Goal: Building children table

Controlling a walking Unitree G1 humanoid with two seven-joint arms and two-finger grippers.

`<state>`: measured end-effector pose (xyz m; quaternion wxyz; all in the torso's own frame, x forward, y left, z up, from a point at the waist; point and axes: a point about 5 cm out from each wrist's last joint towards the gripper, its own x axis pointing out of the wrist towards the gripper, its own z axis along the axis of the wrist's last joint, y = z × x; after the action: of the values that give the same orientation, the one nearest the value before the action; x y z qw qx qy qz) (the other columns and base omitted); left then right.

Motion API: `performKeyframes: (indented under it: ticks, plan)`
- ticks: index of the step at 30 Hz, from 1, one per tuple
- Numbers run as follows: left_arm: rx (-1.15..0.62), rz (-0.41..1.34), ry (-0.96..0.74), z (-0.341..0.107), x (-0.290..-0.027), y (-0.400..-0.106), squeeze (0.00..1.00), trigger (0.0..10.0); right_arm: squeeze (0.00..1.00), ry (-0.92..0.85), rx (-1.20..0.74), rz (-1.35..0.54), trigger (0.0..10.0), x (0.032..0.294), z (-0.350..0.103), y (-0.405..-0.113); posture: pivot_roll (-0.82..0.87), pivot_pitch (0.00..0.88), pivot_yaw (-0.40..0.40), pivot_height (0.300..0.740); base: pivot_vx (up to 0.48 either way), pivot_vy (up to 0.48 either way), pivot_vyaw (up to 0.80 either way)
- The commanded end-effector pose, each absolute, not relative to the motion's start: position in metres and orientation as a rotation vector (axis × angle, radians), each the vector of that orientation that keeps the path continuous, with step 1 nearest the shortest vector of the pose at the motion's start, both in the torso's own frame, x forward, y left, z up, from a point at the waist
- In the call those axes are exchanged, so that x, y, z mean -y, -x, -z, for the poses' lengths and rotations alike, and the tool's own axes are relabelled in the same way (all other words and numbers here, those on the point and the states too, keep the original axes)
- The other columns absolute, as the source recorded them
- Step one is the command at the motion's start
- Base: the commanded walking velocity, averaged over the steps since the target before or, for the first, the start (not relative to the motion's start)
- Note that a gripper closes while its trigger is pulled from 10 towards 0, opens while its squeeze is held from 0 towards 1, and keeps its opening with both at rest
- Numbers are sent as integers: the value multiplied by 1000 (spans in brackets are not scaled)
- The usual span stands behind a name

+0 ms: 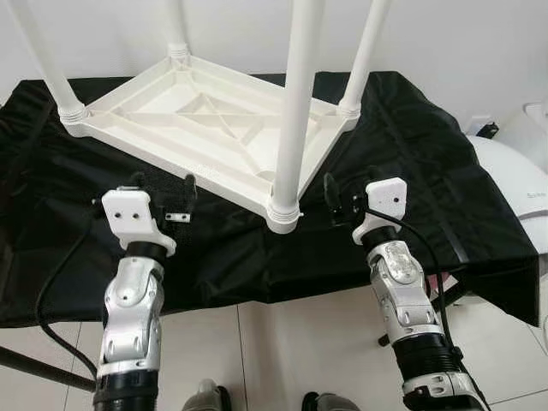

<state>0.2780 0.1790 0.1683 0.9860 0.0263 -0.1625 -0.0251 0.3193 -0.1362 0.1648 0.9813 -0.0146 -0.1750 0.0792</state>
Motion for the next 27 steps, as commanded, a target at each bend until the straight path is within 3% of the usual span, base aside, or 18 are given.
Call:
performKeyframes:
  ticks: [1, 12, 21, 27]
  plan:
    - [317, 7, -51, -166, -181, -273, 0, 10000, 0, 29, 343, -163, 10000, 139, -160, -315, -43, 59, -15, 740, 0, 0, 0]
    - [250, -37, -51, -148, -191, -247, 0, 10000, 0, 33, 323, -171, 10000, 139, -150, -298, -37, 76, -18, 740, 0, 0, 0]
    - [263, 10, -43, -154, -184, -244, 0, 10000, 0, 59, 328, -314, 10000, 124, -154, -293, -33, 88, -26, 740, 0, 0, 0]
    - [256, 65, -39, -153, -175, -242, 0, 10000, 0, 70, 324, -266, 10000, 136, -157, -317, -30, 96, -16, 740, 0, 0, 0]
